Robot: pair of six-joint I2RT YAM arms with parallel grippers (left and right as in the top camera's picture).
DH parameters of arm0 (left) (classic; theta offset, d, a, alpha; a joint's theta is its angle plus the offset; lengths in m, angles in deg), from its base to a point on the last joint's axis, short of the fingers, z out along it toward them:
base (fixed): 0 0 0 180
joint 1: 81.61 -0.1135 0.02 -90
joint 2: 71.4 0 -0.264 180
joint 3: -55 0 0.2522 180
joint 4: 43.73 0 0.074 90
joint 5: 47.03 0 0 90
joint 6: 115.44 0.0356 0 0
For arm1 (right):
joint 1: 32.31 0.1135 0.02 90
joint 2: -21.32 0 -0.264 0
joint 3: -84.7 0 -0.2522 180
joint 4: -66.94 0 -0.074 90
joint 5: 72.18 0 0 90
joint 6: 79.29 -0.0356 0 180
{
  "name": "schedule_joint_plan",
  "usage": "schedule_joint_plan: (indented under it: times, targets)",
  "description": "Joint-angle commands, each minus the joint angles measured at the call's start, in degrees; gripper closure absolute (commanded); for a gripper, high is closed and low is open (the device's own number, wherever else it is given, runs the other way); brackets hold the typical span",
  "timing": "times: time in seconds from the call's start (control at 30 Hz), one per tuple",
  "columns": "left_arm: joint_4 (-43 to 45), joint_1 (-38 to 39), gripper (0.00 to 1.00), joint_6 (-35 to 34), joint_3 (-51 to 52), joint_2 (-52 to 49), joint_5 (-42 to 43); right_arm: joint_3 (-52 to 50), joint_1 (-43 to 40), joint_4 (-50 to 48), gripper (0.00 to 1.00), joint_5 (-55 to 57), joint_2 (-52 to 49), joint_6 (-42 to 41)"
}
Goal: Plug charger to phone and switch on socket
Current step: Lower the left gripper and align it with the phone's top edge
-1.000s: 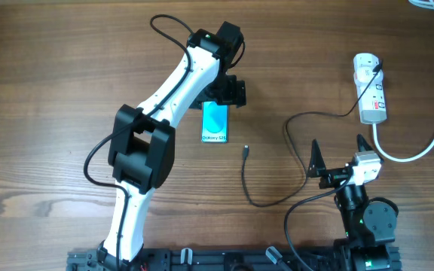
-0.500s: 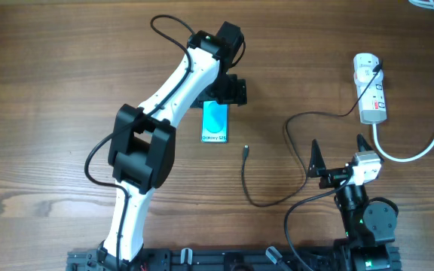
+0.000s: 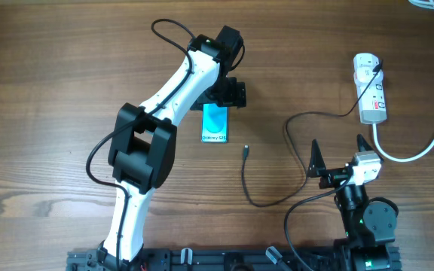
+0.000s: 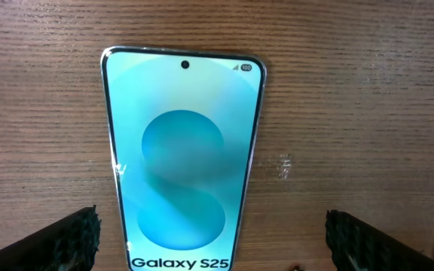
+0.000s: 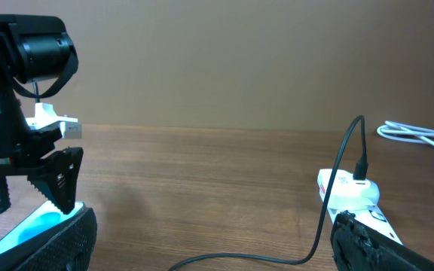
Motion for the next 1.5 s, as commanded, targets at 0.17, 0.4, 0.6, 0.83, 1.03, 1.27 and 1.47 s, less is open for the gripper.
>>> schedule_joint_plan:
  times: [0.17,0.4,0.6,0.83,1.03,1.27,1.47]
  targets:
    - [-0.68,0.15,0.0,-0.52,0.48,-0.55,-0.35,-0.07,-0.2,-0.31,0.0,0.96,0.46,0.59]
    - [-0.7,0.15,0.0,-0.52,0.48,-0.55,-0.35,-0.07,-0.2,-0.33,0.0,0.96,0.46,0.61]
    - [-1.09,0.15,0.0,-0.52,0.48,-0.55,-0.35,-0.07,-0.2,-0.31,0.0,0.96,0.46,0.59]
    - [-0.87,0.15,0.0,-0.52,0.5,-0.55,-0.35,-0.07,-0.2,-0.31,0.0,0.96,0.46,0.59]
    - [0.9,0.15,0.0,-0.55,2.78,-0.55,-0.35,-0.07,-0.2,-0.31,0.0,0.96,0.46,0.61]
    - [1.14,0.15,0.0,-0.55,3.91,-0.55,-0.35,-0.07,-0.2,-0.31,0.0,0.96,0.46,0.59]
    - [1.51,0.15,0.0,-0.55,3.91,-0.55,-0.35,-0.07,-0.2,-0.33,0.0,0.96,0.46,0.59]
